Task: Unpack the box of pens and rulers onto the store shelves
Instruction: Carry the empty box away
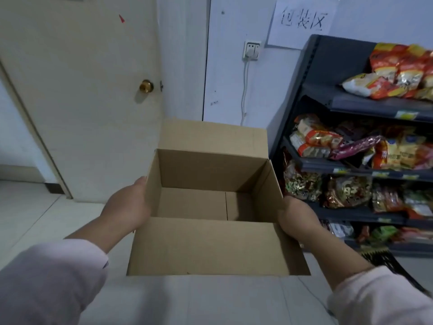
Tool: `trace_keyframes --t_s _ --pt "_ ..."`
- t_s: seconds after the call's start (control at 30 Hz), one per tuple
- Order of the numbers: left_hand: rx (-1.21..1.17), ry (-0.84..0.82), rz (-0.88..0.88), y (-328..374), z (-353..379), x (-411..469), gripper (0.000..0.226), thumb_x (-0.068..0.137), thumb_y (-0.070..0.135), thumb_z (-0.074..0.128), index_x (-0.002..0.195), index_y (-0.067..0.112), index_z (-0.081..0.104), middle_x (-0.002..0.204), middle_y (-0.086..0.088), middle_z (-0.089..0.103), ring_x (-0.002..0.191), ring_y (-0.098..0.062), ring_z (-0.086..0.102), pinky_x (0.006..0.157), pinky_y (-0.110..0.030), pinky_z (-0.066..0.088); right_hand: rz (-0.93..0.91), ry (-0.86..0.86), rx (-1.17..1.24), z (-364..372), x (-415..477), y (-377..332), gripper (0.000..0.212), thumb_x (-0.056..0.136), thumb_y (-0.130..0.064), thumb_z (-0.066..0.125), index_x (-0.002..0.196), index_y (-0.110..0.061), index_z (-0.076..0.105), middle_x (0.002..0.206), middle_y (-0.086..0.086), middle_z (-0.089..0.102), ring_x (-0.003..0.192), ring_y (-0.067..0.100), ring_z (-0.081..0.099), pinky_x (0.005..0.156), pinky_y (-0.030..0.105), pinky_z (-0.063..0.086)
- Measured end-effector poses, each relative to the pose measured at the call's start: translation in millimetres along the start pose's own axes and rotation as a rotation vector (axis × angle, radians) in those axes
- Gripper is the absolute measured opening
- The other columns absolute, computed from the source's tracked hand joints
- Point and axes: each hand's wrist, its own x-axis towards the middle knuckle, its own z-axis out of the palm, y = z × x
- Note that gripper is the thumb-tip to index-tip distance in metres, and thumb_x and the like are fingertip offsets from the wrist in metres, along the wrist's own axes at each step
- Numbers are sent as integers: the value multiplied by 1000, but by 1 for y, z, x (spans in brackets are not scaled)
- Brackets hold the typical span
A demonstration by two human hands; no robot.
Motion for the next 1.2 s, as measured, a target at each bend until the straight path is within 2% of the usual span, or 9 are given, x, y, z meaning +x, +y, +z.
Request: trace_keyframes --t_s 0.1,0.27,0.37,0.47,0.67,0.77,0.87,1.07,1.2 --pt "13 14 -7 33 19 49 51 85 9 48 134 21 37 102 -9 64 86 -28 60 63 -32 45 -14 18 -1 -8 60 15 6 92 -13 47 91 -15 52 91 5 59 81 24 55 68 31 44" --pt "-54 55 13 87 38 121 38 86 13 47 122 25 43 93 -5 63 82 -28 60 69 -36 49 -46 43 -3 -25 151 36 10 94 -15 47 101 -12 53 92 5 58 83 24 55 69 31 44" --pt "-72 73 3 108 52 157 44 85 13 47 128 24 42 101 -9 65 90 -33 61 72 -34 45 -64 56 16 -28 198 44 11 93 -14 48 101 -9 54 93 8 61 82 25 56 71 33 48" --pt "-81 63 16 119 67 196 48 86 13 48 132 24 41 107 -11 65 95 -34 61 77 -34 45 -51 41 19 -24 239 47 8 94 -16 47 97 -12 53 88 7 59 78 23 53 67 32 45" --pt "-106 -8 49 130 95 291 38 89 15 48 127 18 43 103 -13 64 95 -34 59 77 -34 42 -7 2 45 -6 329 37 9 94 -18 48 88 -14 53 87 5 60 81 23 57 72 35 50" --pt "-44 -32 39 130 113 350 47 89 9 48 135 12 39 103 -17 65 93 -34 61 75 -34 45 25 -21 52 2 376 27 12 93 -17 47 82 -17 50 86 6 59 82 25 58 74 35 50" --pt "26 -41 21 133 122 402 55 89 10 49 142 13 33 104 -15 66 90 -33 62 72 -33 48 55 -47 34 9 420 15 10 95 -18 45 87 -17 52 83 2 56 75 18 54 64 31 44" --pt "5 -91 53 144 142 480 35 95 14 40 130 13 43 114 -16 63 102 -37 60 81 -41 49 93 -80 33 28 491 5 11 95 -18 46 90 -11 52 88 8 59 82 25 56 69 33 46" --pt "-25 -146 35 155 154 514 35 95 18 32 129 18 41 101 -10 62 83 -31 55 70 -36 42 114 -87 27 40 527 7 11 95 -18 47 91 -9 52 86 9 58 79 25 55 69 33 46"
